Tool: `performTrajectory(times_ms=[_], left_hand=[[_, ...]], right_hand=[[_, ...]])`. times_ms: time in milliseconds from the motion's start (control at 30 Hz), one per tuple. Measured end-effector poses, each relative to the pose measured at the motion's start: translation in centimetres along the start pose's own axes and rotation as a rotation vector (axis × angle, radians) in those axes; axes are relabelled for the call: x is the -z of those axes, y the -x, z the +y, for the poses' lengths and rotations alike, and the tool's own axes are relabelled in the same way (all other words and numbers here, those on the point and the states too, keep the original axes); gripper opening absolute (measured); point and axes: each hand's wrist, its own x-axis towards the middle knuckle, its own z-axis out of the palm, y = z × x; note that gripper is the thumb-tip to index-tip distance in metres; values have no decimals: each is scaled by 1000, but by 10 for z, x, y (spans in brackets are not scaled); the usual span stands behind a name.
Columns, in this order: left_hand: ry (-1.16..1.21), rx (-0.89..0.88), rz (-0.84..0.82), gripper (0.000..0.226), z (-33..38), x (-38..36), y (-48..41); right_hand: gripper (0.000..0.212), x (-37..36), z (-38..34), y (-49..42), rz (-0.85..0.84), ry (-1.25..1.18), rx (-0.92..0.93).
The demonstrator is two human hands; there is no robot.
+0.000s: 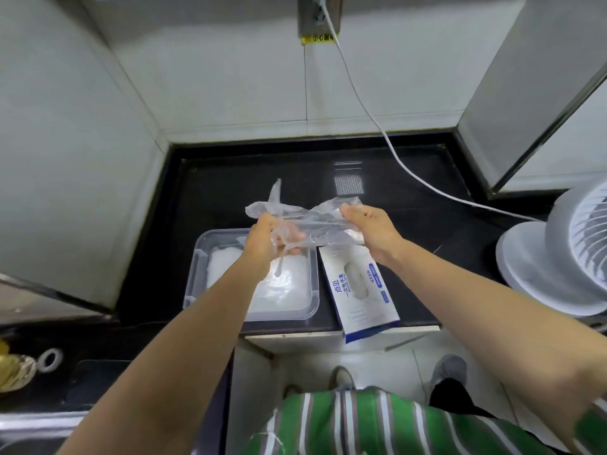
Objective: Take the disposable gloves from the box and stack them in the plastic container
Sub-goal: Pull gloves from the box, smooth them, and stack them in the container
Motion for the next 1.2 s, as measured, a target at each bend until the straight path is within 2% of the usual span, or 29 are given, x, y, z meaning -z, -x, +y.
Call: performTrajectory(times_ms=[67,100,167,233,300,367,467,600,700,733,800,867,933,1000,1033,1100,1133,1200], left_hand=[[48,24,-38,49,2,17,1],[24,26,-84,57,4,21,2],[-120,10,-113,58,5,30,7],[-325,-48,-16,28,0,42,9],[-378,-89,136,7,-2,51,12],[-352,-98,265,12,-5,61,14],[-347,-101,325,13,-10,83,11],[-561,-59,532,23,-17,104,3],[-454,-48,643,32,-12,107,5],[-468,-75,672,36,-10,107,5],[-638,-214,735,33,-7,104,9],[-863,-485,782,29,-4,102,17],[-1161,-800,767,31,-2,98,23],[-1450,-966,590,23,-2,90,25],[-1520,-915,439,19,-3,85,25],[-1528,-595,190,19,-13,78,22],[-1547,-439,114,21,-20,78,20],[-1607,-272,52,33,-38,83,15]], right_hand=[[51,-15,-1,0,-10,38,32],[47,-21,-1,1,-15,48,50],[32,-36,0,3,-28,86,62],[27,-51,3,5,-40,142,89],[21,-62,9,5,-43,218,99],[13,-72,15,4,-54,313,87],[16,-85,23,5,-69,509,102],[16,-96,23,5,-37,634,82],[17,-98,21,1,-16,657,33],[17,-99,21,0,-15,677,10],[16,-101,22,-1,-19,756,-25],[18,-104,24,-2,-27,820,-19],[18,-109,29,-1,-47,875,39],[14,-115,35,-1,-82,974,122],[11,-118,37,0,-100,1018,147],[19,-124,41,-1,-130,1079,152],[26,-126,43,-2,-143,1110,144],[37,-128,47,-1,-154,1178,125]])
